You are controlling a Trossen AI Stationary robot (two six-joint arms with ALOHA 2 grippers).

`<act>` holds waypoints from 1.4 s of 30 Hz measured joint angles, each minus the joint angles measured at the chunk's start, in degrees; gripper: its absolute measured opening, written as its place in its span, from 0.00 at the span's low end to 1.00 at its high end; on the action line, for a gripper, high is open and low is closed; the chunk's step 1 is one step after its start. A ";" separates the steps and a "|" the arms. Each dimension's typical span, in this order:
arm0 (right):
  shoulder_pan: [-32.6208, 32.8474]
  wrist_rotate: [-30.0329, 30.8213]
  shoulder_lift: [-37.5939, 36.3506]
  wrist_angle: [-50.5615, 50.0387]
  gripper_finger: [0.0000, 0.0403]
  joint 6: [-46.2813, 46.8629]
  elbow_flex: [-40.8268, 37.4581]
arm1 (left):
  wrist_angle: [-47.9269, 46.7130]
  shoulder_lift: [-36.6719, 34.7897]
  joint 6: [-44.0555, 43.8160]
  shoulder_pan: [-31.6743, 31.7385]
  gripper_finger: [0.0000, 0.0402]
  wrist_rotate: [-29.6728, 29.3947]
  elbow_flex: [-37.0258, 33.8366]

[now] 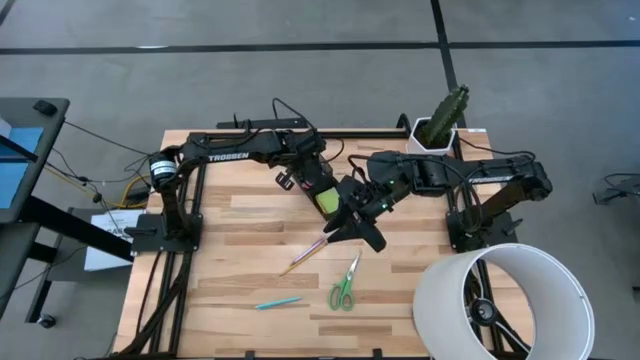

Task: Pick and place office supplies into organizer
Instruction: Put the blue pencil into the black desk organizer, then put the purple pen into the black desk organizer

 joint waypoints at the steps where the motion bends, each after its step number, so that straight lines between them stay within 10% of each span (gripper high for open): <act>1: -0.20 0.00 0.00 0.02 0.34 0.00 0.00 | 0.07 0.00 -0.50 0.15 0.15 0.06 0.00; 11: -0.63 0.00 0.00 0.02 0.34 -0.02 0.00 | 2.38 0.00 -1.51 0.16 0.34 -0.88 0.00; 32: -0.63 0.00 0.00 0.01 0.34 0.00 0.00 | -6.79 0.06 -14.65 -8.82 0.35 -0.52 3.32; 42: -0.63 -0.05 0.00 0.18 0.33 -0.01 -0.02 | -12.10 -0.02 -56.59 -14.59 0.35 31.04 10.14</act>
